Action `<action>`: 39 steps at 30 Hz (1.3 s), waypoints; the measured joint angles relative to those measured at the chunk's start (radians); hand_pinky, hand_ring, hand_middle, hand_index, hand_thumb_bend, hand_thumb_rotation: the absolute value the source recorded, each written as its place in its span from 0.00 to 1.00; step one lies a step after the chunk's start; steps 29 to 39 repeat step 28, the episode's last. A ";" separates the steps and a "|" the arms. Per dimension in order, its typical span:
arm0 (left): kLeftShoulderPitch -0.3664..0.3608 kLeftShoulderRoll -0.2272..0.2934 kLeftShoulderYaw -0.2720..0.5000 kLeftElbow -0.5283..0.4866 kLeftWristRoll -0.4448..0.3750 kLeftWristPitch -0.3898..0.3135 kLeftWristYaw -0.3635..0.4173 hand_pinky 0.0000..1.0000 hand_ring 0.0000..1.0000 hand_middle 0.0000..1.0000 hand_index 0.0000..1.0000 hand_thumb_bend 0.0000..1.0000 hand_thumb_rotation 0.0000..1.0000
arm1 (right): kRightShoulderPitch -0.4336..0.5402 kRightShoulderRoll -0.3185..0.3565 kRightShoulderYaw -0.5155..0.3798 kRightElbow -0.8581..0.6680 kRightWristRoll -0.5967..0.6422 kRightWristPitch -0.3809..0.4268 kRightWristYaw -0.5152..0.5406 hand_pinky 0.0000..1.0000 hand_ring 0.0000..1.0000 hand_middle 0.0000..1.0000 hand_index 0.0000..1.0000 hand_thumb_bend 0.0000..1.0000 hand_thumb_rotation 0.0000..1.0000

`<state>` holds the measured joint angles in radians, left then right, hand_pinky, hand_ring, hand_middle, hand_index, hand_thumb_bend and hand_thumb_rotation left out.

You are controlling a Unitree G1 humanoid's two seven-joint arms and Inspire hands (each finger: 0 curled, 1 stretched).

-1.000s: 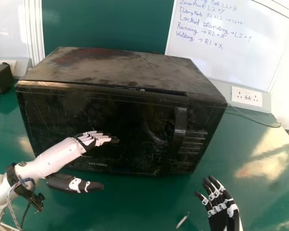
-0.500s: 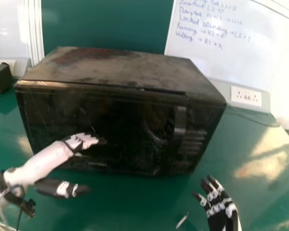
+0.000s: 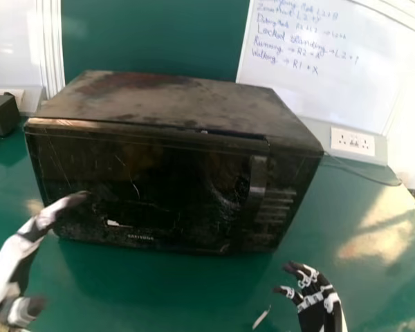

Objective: Put biscuit inside oven

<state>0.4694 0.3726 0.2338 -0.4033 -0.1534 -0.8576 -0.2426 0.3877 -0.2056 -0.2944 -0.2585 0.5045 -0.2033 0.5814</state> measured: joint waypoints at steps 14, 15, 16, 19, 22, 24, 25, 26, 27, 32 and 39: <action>0.586 -0.157 -0.074 -0.173 -0.300 -0.110 -0.035 0.98 1.00 0.99 0.96 0.72 0.90 | -0.014 0.003 -0.002 -0.013 -0.022 -0.016 -0.050 0.96 0.99 1.00 1.00 0.88 0.75; 0.616 -0.166 -0.084 -0.173 -0.321 -0.114 -0.040 0.98 1.00 0.99 0.96 0.73 0.90 | -0.016 0.003 -0.004 -0.013 -0.022 -0.017 -0.053 0.93 0.98 1.00 1.00 0.93 0.81; 0.634 -0.178 -0.091 -0.170 -0.335 -0.118 -0.043 0.98 1.00 1.00 0.96 0.73 0.90 | -0.017 0.003 -0.006 -0.013 -0.021 -0.019 -0.054 0.93 0.98 1.00 1.00 0.94 0.85; 0.668 -0.222 -0.106 -0.137 -0.380 -0.130 -0.047 0.99 1.00 1.00 0.97 0.72 0.90 | -0.026 0.001 -0.007 -0.013 -0.018 -0.020 -0.051 0.94 0.98 1.00 1.00 0.99 0.95; 0.697 -0.231 -0.110 -0.135 -0.445 -0.102 -0.049 1.00 1.00 1.00 0.98 0.73 0.90 | -0.046 -0.002 -0.009 0.000 -0.016 -0.032 -0.038 0.99 1.00 1.00 1.00 1.00 0.97; 0.704 -0.227 -0.117 -0.138 -0.507 -0.066 -0.062 0.99 1.00 1.00 0.99 0.73 0.90 | -0.058 -0.002 -0.010 0.009 -0.016 -0.043 -0.030 1.00 1.00 1.00 1.00 1.00 0.96; 0.709 -0.225 -0.126 -0.140 -0.544 -0.044 -0.069 0.99 1.00 1.00 0.99 0.73 0.90 | -0.062 -0.002 -0.012 0.014 -0.016 -0.049 -0.027 1.00 1.00 1.00 1.00 1.00 0.98; 0.714 -0.224 -0.129 -0.142 -0.573 -0.023 -0.076 0.99 1.00 1.00 0.99 0.73 0.90 | -0.067 -0.002 -0.013 0.022 -0.016 -0.056 -0.025 1.00 1.00 1.00 1.00 1.00 0.99; 0.719 -0.224 -0.129 -0.143 -0.598 -0.004 -0.082 0.99 1.00 1.00 0.99 0.73 0.90 | -0.072 -0.002 -0.015 0.034 -0.016 -0.066 -0.022 1.00 1.00 1.00 1.00 1.00 0.99; 0.720 -0.225 -0.128 -0.143 -0.617 0.014 -0.083 1.00 1.00 1.00 0.99 0.73 0.91 | -0.078 -0.002 -0.017 0.046 -0.016 -0.067 -0.020 1.00 1.00 1.00 1.00 1.00 1.00; 0.720 -0.225 -0.128 -0.143 -0.617 0.014 -0.083 1.00 1.00 1.00 0.99 0.73 0.91 | -0.078 -0.002 -0.017 0.046 -0.016 -0.067 -0.020 1.00 1.00 1.00 1.00 1.00 1.00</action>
